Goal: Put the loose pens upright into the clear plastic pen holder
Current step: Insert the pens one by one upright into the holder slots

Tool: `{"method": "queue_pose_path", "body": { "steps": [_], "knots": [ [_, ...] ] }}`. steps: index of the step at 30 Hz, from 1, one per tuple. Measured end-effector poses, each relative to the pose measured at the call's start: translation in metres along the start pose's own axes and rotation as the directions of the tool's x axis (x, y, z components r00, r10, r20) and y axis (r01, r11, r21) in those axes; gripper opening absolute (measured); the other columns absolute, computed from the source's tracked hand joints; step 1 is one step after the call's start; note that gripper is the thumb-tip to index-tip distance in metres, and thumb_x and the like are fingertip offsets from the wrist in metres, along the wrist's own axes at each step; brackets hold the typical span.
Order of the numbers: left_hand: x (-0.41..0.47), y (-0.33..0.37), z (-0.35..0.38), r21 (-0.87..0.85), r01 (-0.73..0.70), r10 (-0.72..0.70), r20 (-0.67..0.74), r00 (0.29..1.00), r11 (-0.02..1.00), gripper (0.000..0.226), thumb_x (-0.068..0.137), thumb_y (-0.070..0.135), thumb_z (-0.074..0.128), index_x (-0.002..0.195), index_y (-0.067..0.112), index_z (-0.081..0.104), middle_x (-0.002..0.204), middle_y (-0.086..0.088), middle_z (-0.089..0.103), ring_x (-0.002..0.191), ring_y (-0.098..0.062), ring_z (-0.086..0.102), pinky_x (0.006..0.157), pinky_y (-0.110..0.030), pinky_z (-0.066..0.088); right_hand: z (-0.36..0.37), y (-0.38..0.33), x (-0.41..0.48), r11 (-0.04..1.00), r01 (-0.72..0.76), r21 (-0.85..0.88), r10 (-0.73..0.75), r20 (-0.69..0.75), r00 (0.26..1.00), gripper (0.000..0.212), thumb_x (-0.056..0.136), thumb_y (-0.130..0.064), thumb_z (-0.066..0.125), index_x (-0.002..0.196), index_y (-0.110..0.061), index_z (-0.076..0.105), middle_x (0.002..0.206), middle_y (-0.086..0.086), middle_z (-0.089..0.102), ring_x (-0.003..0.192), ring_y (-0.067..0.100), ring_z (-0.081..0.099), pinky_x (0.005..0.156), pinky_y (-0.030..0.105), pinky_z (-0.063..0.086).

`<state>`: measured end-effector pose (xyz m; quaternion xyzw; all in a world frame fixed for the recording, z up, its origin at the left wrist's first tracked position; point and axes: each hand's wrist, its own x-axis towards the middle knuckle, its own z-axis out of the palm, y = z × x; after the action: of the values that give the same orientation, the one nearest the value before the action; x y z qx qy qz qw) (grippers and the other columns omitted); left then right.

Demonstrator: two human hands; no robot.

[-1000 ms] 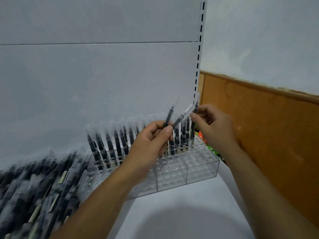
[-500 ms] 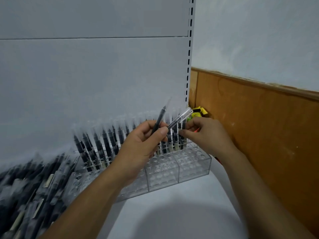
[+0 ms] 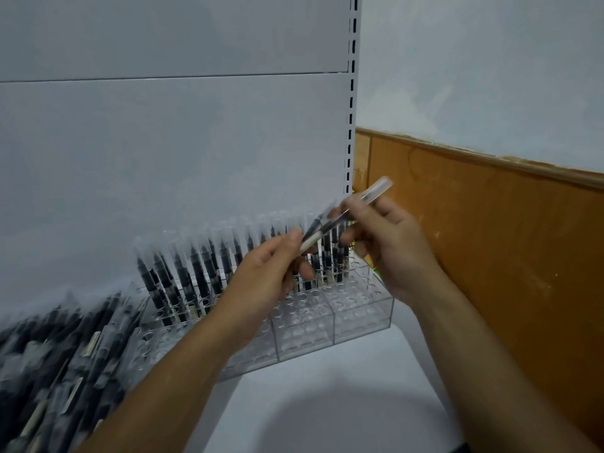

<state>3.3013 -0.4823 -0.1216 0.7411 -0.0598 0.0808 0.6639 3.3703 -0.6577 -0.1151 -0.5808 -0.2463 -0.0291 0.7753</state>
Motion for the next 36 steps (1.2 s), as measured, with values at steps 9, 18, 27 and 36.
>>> {"method": "queue_pose_path", "body": {
  "steps": [9, 18, 27, 36],
  "knots": [
    [0.002, -0.003, -0.003, -0.051, 0.03, -0.029, 0.012, 0.999, 0.998, 0.034, 0.098, 0.041, 0.045, 0.092, 0.022, 0.073, 0.069, 0.001, 0.061, 0.05, -0.007, 0.037, 0.047, -0.016, 0.03, -0.027, 0.01, 0.011, 0.776, 0.152, -0.612, -0.345, -0.21, 0.915, 0.008, 0.097, -0.027, 0.057, 0.091, -0.027, 0.062, 0.078, 0.0, 0.066, 0.067, 0.026, 0.059, 0.056, 0.039, 0.049],
    [0.003, -0.003, -0.003, -0.034, 0.027, -0.026, 0.02, 0.999, 0.999, 0.033, 0.097, 0.04, 0.046, 0.094, 0.018, 0.071, 0.065, 0.004, 0.061, 0.05, -0.006, 0.038, 0.047, -0.015, 0.032, -0.026, 0.023, 0.013, 0.454, 0.028, -0.891, -0.075, -0.006, 0.997, 0.021, 0.092, -0.039, 0.064, 0.087, -0.019, 0.065, 0.072, -0.007, 0.062, 0.063, 0.008, 0.053, 0.054, 0.025, 0.038],
    [0.004, -0.007, -0.005, -0.039, 0.007, -0.007, 0.02, 1.0, 0.999, 0.033, 0.098, 0.04, 0.046, 0.093, 0.019, 0.071, 0.067, 0.003, 0.062, 0.049, -0.006, 0.039, 0.047, -0.014, 0.033, -0.027, 0.008, 0.003, 0.582, 0.054, -0.811, -0.27, -0.131, 0.954, 0.01, 0.09, -0.027, 0.065, 0.082, -0.034, 0.067, 0.073, -0.023, 0.063, 0.067, -0.002, 0.057, 0.055, 0.01, 0.038],
    [-0.001, 0.007, -0.002, 0.044, -0.03, 0.027, 0.06, 0.998, 0.999, 0.033, 0.102, 0.04, 0.041, 0.095, 0.018, 0.066, 0.07, 0.004, 0.065, 0.053, -0.007, 0.049, 0.051, -0.02, 0.041, 0.035, -0.009, -0.008, 0.923, 0.107, -0.369, -0.062, 0.132, 0.989, 0.02, 0.089, -0.023, 0.068, 0.082, -0.004, 0.069, 0.065, -0.002, 0.062, 0.06, 0.005, 0.058, 0.055, 0.017, 0.047]
  ]
}}
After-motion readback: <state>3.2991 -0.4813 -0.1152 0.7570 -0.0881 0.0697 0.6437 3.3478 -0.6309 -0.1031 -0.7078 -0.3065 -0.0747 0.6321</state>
